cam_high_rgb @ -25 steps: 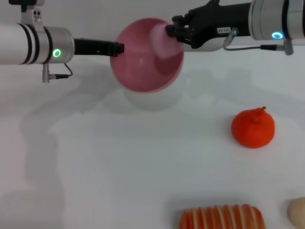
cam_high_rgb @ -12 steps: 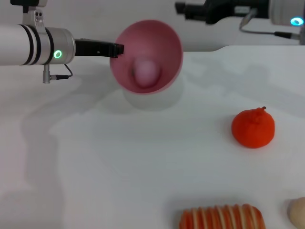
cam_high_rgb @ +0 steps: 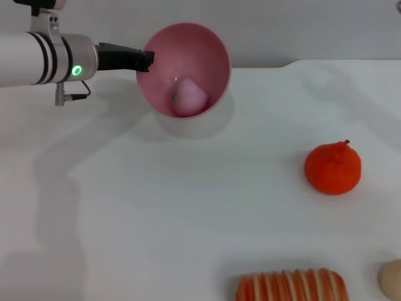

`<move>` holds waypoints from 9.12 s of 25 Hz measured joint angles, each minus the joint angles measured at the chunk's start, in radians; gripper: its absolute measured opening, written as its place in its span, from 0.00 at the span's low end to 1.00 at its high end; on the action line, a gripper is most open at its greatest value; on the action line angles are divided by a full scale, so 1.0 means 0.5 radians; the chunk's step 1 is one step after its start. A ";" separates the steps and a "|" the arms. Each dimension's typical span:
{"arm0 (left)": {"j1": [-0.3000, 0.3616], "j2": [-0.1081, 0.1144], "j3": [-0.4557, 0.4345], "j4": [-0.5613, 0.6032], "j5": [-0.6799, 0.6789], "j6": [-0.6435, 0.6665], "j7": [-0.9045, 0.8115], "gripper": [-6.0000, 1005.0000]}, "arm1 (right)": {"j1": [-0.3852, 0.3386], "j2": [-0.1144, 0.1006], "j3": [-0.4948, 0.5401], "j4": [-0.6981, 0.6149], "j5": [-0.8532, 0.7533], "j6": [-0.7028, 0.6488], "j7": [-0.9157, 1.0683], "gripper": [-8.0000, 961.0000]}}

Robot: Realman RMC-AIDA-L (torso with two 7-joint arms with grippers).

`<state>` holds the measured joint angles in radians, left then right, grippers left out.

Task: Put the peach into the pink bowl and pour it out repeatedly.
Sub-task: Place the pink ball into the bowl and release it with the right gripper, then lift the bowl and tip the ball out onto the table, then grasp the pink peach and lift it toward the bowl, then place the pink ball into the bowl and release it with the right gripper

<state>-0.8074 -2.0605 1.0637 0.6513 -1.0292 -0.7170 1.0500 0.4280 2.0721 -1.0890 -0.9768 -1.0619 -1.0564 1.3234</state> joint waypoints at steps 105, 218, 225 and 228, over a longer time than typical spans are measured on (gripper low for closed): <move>0.101 0.012 1.805 0.004 1.264 1.801 -2.597 0.05 | 0.036 -0.026 0.251 0.745 0.443 -0.156 -0.588 0.47; -0.098 0.004 0.611 0.312 0.773 -0.485 -1.419 0.05 | 0.631 0.001 -0.514 -0.655 -2.189 -1.012 1.670 0.06; -0.094 0.003 0.613 0.314 0.770 -0.494 -1.419 0.05 | 0.576 0.004 -0.397 -0.804 -2.145 -0.828 1.680 0.08; -0.094 0.001 0.614 0.320 0.740 -0.488 -1.419 0.05 | 0.567 0.004 -0.422 -0.693 -2.146 -0.650 1.679 0.10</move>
<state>-0.8544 -2.0598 1.3708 0.8114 -0.6593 -0.9611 0.3406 0.7113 2.0741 -1.2998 -1.3232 -2.1347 -1.3814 2.1630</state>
